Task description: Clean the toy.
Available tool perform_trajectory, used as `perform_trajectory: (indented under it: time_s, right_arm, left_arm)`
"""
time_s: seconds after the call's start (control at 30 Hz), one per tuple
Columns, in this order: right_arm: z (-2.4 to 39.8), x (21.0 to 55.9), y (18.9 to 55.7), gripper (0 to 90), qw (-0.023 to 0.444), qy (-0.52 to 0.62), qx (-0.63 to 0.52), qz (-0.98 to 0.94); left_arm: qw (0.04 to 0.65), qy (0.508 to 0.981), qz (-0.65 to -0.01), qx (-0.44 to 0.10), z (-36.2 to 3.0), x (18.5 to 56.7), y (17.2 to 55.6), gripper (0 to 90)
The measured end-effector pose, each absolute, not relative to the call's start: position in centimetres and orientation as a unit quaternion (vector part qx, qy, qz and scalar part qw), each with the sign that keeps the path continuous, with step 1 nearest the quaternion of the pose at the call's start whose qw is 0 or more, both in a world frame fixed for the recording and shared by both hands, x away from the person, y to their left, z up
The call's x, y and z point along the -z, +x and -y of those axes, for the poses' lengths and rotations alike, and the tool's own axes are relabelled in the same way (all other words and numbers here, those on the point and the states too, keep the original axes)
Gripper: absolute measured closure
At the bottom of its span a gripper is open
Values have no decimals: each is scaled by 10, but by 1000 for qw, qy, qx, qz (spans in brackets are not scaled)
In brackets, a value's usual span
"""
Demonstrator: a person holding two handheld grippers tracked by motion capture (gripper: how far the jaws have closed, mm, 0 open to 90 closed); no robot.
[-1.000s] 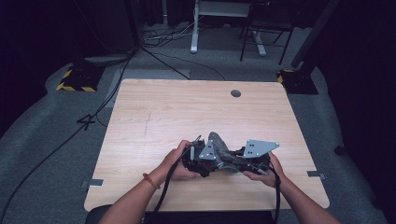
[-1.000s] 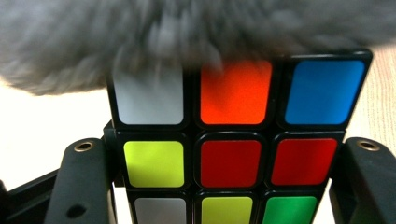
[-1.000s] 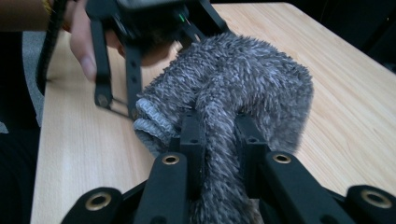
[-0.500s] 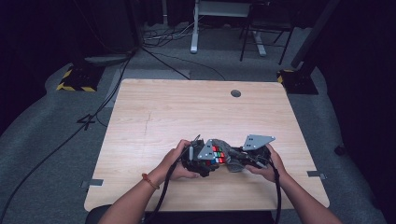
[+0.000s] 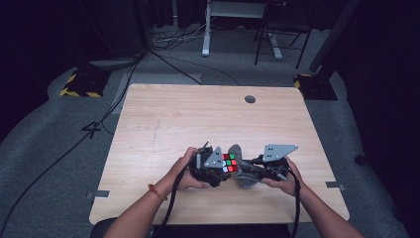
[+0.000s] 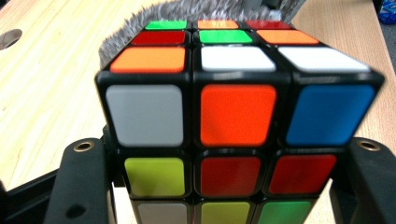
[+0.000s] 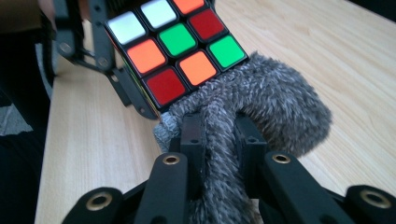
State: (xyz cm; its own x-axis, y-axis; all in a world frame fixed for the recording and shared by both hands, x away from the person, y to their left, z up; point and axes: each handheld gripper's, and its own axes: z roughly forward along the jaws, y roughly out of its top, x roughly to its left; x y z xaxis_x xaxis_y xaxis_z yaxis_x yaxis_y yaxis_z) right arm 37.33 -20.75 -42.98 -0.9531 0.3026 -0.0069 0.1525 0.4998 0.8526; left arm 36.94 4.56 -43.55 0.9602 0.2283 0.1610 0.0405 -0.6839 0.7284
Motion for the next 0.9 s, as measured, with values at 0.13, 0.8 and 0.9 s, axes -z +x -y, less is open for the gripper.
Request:
perform_trajectory:
  time_s: [0.13,0.8,0.9]
  right_arm:
    - [207,427,370,776,78,121,-493,-858]
    - [205,434,374,780,79,138,-472,-867]
    - [206,432,372,780,75,130,-485,-862]
  left_arm:
    - [388,912,-71,-116,-44,438,370,331]
    - [412,901,-96,-102,-45,435,372,331]
    - [392,908,-100,-108,-42,439,373,321]
